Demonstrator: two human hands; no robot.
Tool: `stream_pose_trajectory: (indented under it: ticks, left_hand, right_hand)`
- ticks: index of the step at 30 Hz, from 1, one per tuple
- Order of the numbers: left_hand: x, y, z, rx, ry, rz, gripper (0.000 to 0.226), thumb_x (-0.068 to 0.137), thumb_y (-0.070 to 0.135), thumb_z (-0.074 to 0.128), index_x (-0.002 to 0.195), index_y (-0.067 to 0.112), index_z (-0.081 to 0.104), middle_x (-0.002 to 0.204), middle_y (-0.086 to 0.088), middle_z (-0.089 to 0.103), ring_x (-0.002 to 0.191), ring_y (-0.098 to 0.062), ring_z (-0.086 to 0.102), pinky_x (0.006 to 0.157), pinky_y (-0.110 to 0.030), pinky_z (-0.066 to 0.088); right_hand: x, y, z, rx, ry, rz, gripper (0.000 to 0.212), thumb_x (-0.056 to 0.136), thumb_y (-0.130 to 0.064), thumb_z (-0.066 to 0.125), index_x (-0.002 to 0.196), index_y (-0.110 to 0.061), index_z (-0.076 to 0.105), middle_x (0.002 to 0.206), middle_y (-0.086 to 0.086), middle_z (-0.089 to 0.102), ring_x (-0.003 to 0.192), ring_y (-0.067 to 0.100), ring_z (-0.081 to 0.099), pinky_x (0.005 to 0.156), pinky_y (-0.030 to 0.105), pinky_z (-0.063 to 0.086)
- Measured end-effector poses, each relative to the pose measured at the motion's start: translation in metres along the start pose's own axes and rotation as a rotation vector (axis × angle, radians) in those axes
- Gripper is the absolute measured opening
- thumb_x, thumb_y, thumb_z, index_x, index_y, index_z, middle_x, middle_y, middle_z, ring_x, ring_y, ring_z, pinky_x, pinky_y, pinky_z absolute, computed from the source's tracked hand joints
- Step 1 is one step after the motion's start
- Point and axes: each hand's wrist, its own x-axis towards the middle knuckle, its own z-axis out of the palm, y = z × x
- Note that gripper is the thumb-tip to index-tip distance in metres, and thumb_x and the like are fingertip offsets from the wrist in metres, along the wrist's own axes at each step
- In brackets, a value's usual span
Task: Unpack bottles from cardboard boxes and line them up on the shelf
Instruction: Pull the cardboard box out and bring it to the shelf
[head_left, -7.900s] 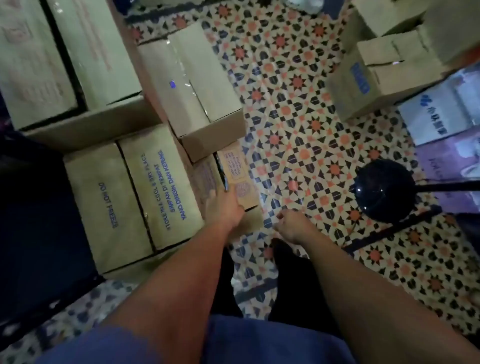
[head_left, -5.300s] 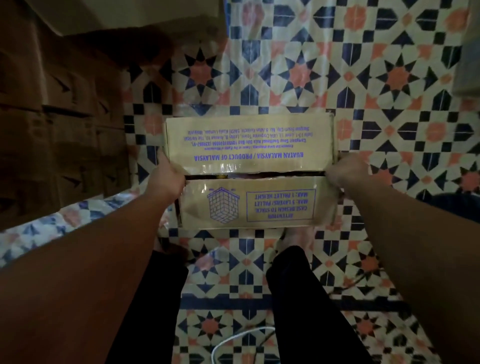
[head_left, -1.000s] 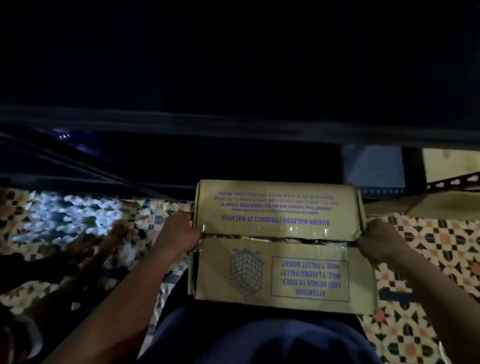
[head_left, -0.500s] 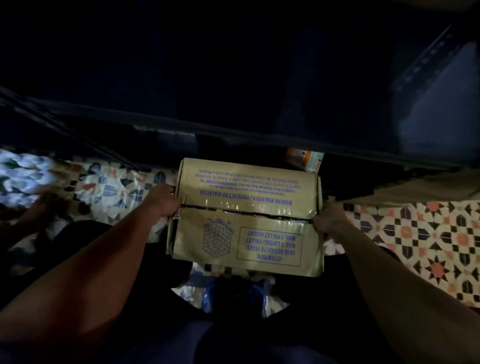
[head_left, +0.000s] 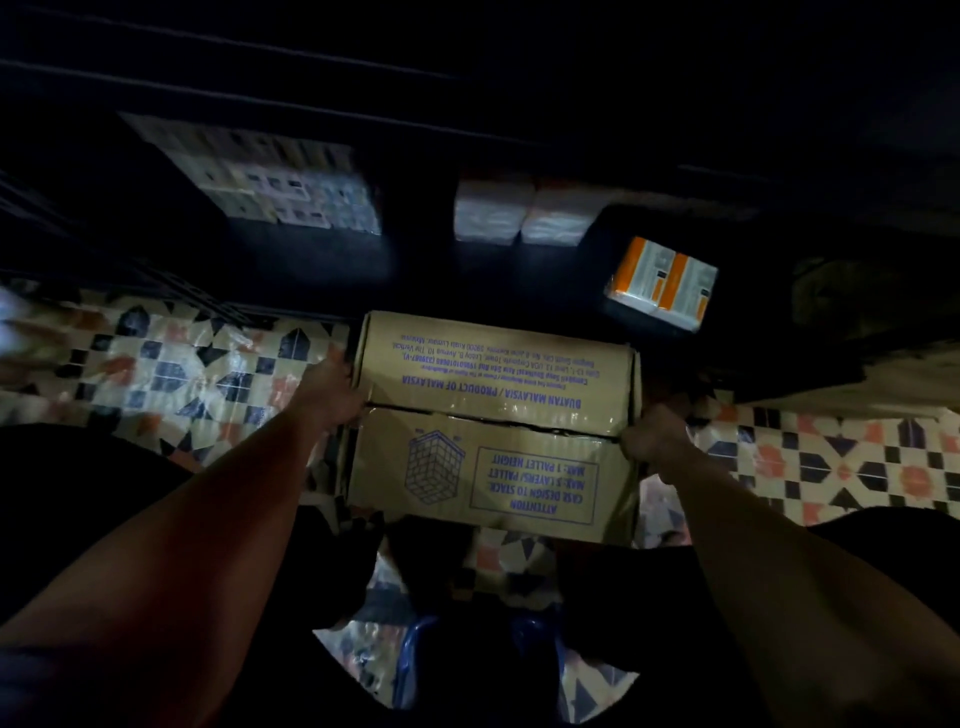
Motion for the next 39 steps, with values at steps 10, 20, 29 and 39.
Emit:
stream_pose_trajectory:
  ticks: [10,20,29,39]
  left_hand:
    - [-0.022,0.018,0.022,0.364,0.113,0.11,0.044,0.094,-0.002,0.06,0.136,0.0,0.05,0.136,-0.025,0.053,0.119,-0.041,0.057,0.085,-0.039,0.045]
    - [-0.042,0.08,-0.043,-0.215,0.207,0.114,0.015,0.091,0.015,0.076,0.093,0.001,0.075,0.076,-0.008,0.07,0.051,-0.002,0.066,0.048,-0.012,0.046]
    - [0.006,0.085,-0.002,0.753,-0.053,0.5,0.098,0.092,0.035,0.072,0.162,0.04,0.003,0.172,-0.003,-0.01,0.157,-0.035,0.007,0.123,-0.063,0.017]
    - [0.032,0.067,0.02,0.844,-0.093,0.465,0.111,0.092,0.032,0.067,0.159,0.035,-0.022,0.168,-0.006,-0.027,0.156,-0.033,-0.015,0.126,-0.055,-0.006]
  right_hand:
    - [0.002,0.007,0.007,0.023,-0.005,0.022,0.026,0.088,-0.004,0.069,0.111,0.008,0.064,0.106,0.026,0.067,0.097,0.041,0.067,0.074,0.041,0.055]
    - [-0.067,0.012,-0.026,-0.094,-0.319,-0.383,0.093,0.074,-0.064,0.08,0.146,-0.035,0.028,0.141,-0.01,0.046,0.13,0.015,0.046,0.108,0.021,0.035]
    - [-0.101,0.007,0.067,-0.817,-0.15,-0.924,0.157,0.045,-0.09,0.073,0.153,-0.039,-0.029,0.158,0.011,-0.043,0.143,0.039,-0.04,0.112,0.068,-0.021]
    - [-0.08,0.013,0.113,-0.821,0.124,-0.77,0.13,0.078,-0.064,0.071,0.152,-0.037,-0.033,0.159,0.022,-0.035,0.148,0.048,-0.025,0.113,0.075,-0.003]
